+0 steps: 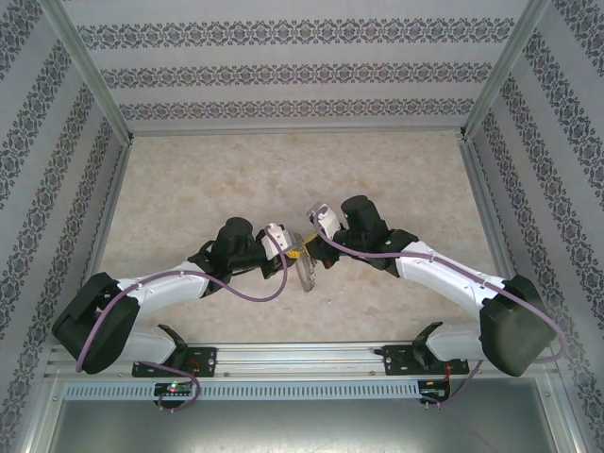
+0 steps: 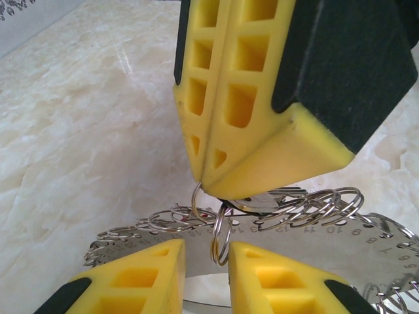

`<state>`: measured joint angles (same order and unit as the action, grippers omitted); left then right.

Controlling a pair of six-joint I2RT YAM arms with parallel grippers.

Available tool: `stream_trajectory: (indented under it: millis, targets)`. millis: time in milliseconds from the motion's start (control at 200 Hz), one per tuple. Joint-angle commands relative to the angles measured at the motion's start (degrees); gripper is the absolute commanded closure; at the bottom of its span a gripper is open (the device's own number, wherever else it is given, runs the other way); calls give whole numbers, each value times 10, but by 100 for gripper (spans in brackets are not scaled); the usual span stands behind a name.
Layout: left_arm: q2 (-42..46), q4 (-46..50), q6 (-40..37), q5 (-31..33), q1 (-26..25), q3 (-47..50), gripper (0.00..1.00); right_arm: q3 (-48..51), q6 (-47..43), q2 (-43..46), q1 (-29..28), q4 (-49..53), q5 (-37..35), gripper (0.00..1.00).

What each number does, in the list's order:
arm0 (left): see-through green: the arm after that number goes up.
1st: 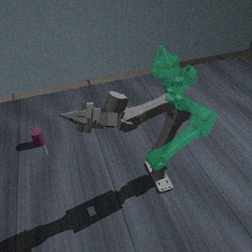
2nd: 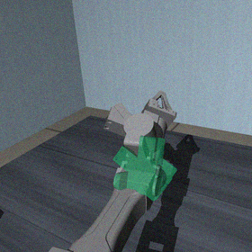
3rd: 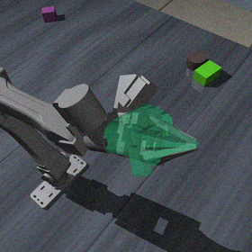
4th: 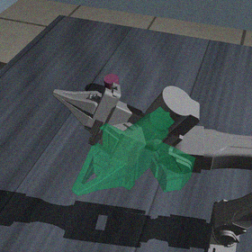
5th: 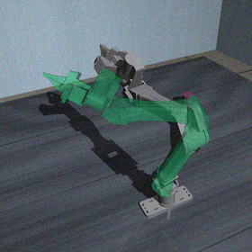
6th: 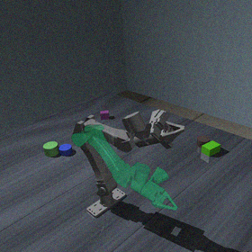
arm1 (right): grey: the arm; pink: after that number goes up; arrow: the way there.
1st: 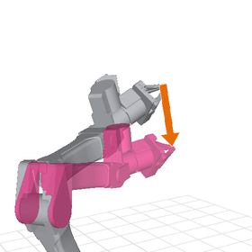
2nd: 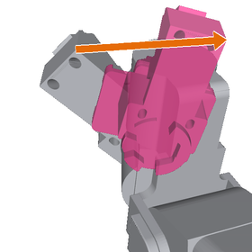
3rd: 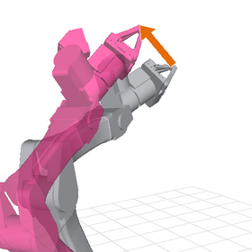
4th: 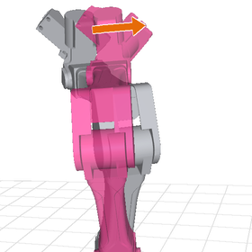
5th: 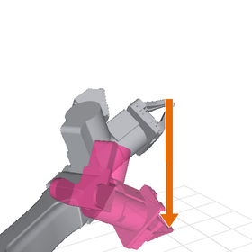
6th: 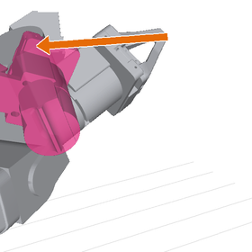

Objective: Put the keys on the keyring

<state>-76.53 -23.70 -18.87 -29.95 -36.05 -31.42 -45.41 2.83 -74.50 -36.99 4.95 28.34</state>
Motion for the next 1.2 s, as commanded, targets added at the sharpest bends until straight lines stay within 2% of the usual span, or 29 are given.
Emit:
stream_trajectory:
  millis: [0, 310, 470, 694, 1194]
  targets:
    - [-5, 12, -3, -14, -4, -19, 77, -11, -7, 2, -5, -4, 3, 100]
    - [-6, 14, -4, -12, -4, -20, 80, -12, -8, 2, -5, -4, 2, 100]
    - [-9, 13, -5, -11, -4, -20, 86, -12, -10, 1, -5, -2, 4, 100]
    - [-5, 17, -10, -9, -5, -20, 100, -10, -10, 3, -4, -5, -6, 100]
    - [1, -33, 9, 9, -5, 10, 100, 5, 2, 13, 3, 3, -48, 100]
